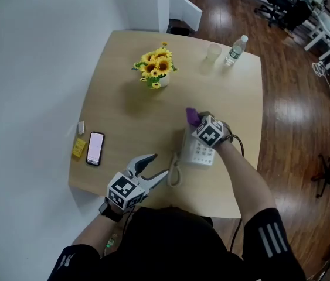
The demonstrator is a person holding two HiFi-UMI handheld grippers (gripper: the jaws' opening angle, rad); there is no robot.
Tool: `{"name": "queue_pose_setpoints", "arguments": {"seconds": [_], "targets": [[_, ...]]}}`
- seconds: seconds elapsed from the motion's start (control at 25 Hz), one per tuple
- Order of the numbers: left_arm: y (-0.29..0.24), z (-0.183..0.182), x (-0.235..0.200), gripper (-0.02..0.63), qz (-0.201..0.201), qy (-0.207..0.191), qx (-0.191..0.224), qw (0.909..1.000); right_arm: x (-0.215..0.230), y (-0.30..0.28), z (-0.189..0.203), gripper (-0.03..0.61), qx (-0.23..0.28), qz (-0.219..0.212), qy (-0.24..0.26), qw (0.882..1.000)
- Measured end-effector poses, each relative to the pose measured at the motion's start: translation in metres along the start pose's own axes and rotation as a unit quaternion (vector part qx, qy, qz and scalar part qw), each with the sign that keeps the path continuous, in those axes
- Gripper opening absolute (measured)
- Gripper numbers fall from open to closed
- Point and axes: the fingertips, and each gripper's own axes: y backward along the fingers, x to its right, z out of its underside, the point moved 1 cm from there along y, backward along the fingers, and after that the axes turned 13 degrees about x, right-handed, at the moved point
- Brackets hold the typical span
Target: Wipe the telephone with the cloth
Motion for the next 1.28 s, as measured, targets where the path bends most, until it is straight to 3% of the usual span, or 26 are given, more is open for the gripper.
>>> {"name": "queue_pose_setpoints", "arguments": {"seconds": [0.16,0.4,0.8,1.08,1.16,1.28], "targets": [[-0.008,-0.003,-0.002,0.256,-0.002,-0.003,0.003,1.0,-0.029,0.007,-0.002,0.13,0.003,-0.012,0.037,0.999],[-0.017,-0.009,-0.004,0.256,-0.003,-0.001,0.01,0.9999,-0.074,0.005,0.007,0.13,-0.001,-0.025,0.134,0.991],[-0.021,-0.007,0.001,0.256,-0.012,-0.006,0.006,0.9999,-0.164,0.012,0.044,0.132,-0.001,-0.09,0.182,0.979],[-0.021,-0.001,0.004,0.256,-0.018,-0.003,-0.001,0.9998,-0.207,0.006,0.077,0.132,-0.034,-0.134,0.175,0.975],[-0.023,0.003,0.002,0.256,-0.023,0.004,-0.009,0.9997,-0.213,0.011,0.082,0.133,-0.034,-0.137,0.134,0.981],[-0.032,0.013,-0.009,0.256,-0.039,0.032,-0.032,0.9982,-0.21,0.032,0.071,0.133,0.012,-0.118,0.055,0.991]]}}
